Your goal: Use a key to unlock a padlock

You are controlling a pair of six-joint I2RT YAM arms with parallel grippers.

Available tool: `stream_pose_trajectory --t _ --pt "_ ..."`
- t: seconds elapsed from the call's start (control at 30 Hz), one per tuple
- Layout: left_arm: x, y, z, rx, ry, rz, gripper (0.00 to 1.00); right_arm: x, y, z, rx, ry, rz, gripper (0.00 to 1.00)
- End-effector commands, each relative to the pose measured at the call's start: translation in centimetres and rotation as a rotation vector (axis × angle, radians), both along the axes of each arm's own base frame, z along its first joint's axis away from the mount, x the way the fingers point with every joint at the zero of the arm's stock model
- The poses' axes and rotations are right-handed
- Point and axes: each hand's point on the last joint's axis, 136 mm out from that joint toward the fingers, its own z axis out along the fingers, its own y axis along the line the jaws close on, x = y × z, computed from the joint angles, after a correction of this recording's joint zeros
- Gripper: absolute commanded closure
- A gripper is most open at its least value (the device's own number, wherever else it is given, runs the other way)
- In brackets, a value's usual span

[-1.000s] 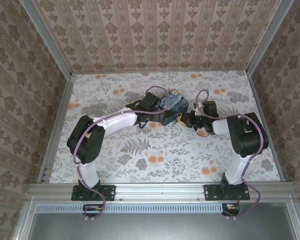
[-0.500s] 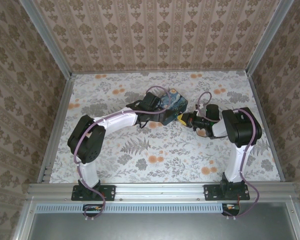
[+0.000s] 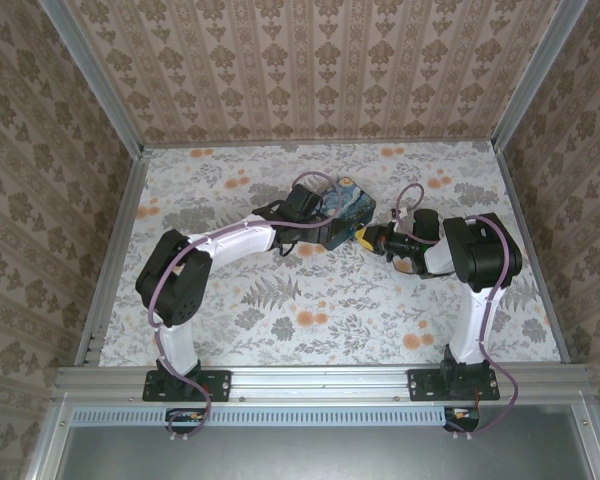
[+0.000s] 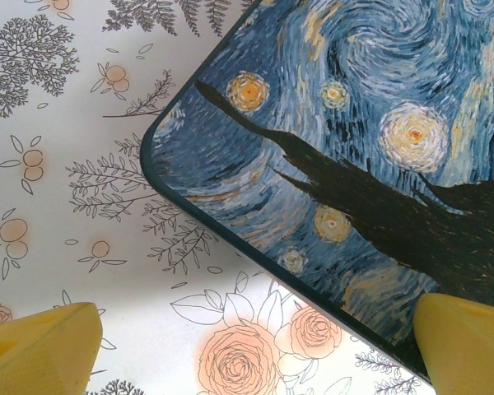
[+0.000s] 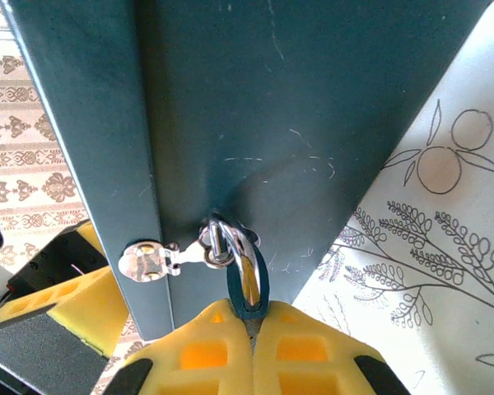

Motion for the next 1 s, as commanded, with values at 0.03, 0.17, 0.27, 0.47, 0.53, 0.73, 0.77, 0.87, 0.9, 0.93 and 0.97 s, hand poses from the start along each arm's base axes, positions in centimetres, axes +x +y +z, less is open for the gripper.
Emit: stream_pose_trajectory --t 0.03,0.17,0.27,0.47,0.53,0.73,0.77,0.87,0.9,0.93,0.97 --pt "-5.8 7.7 -9.1 0.363 0.289 0.013 0.03 0.5 -2.8 -2.9 -0.034 0.121 -0.138 1.00" --pt "-5.9 7.6 -9.2 0.358 0.295 0.016 0.03 1.0 -2.9 -1.9 0.062 0.127 -0.201 1.00" --pt "-6.0 7.5 -9.3 0.352 0.298 0.015 0.04 1.1 -3.4 -1.7 0.108 0.141 -0.263 1.00" --pt "-6.5 7.3 -9.6 0.345 0.306 0.018 0.04 0.5 -4.8 -2.2 0.144 0.191 -0.389 1.00" --pt "-6.7 7.2 -9.8 0.343 0.310 0.016 0.04 0.4 -5.0 -2.4 0.149 0.203 -0.412 1.00" --pt "-7.0 7.1 -10.1 0.349 0.318 0.010 0.04 1.1 -5.0 -1.5 0.175 0.187 -0.412 1.00" --pt "-6.9 7.1 -10.2 0.348 0.319 0.011 0.04 1.3 -5.1 -1.2 0.177 0.178 -0.413 1.00" --pt "-7.0 7.0 -10.3 0.350 0.320 0.009 0.04 1.9 -5.1 -0.4 0.161 0.154 -0.401 1.00" --pt "-7.0 7.0 -10.3 0.349 0.321 0.008 0.04 2.0 -4.8 -0.5 0.140 0.157 -0.376 1.00" --pt "-7.0 6.9 -10.2 0.347 0.322 0.007 0.04 2.1 -4.5 -0.6 0.097 0.161 -0.337 1.00" --pt "-7.0 6.9 -10.2 0.347 0.321 0.006 0.05 1.8 -4.1 -1.3 0.037 0.188 -0.293 1.00"
